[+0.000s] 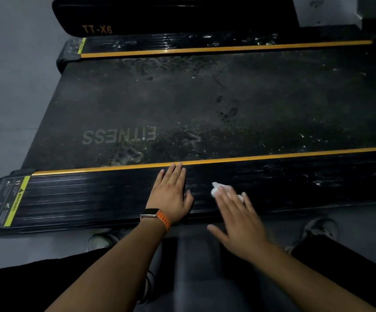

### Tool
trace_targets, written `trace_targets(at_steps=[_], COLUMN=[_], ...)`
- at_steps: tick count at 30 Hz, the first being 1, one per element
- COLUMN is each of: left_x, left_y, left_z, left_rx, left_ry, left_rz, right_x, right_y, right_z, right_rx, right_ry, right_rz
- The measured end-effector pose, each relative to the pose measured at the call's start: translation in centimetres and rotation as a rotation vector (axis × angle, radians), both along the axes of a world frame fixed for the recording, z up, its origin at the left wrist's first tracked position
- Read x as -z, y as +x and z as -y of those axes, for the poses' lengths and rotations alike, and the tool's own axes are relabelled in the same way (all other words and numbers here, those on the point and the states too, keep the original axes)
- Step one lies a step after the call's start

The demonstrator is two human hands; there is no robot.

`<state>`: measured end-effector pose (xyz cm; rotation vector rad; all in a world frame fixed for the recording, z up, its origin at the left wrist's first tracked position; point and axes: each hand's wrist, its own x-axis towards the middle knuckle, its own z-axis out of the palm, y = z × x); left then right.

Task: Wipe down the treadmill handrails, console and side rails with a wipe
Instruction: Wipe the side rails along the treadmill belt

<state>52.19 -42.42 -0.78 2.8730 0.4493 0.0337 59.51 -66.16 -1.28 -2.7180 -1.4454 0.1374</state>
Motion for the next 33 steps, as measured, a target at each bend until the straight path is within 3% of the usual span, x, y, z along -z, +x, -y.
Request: trace_targets(at_steps=[6,12,18,23,26,33], left_x=[-0.1,-0.2,-0.1,-0.4,-0.4,-0.4], left_y=[0.0,0.0,0.0,0.0,0.0,0.0], left_z=[0.1,0.1,0.1,0.2,0.1,0.2], left_rx=[-0.002,-0.007,-0.010,-0.013,-0.007,-0.007], left_ry=[0.003,0.018,0.016,0.004,0.006,0.009], left_rz=[0.006,-0.003,0.018,0.002,-0.013,-0.012], right_x=[0.3,0.7,0.5,0.8,0.9,0.8], right_y=[-0.8,-1.2,-2.4,1.3,1.0,1.1], right_z=[-0.8,0.8,-1.9,5.3,4.6,0.5], right_rx=[-0.122,-0.010,-0.151,0.042,0.123,-0.029], right_ry=[0.041,0.038,0.020,0.013,0.031,-0.012], right_rz=[0.067,0.061,0.122,0.120,0.080,0.076])
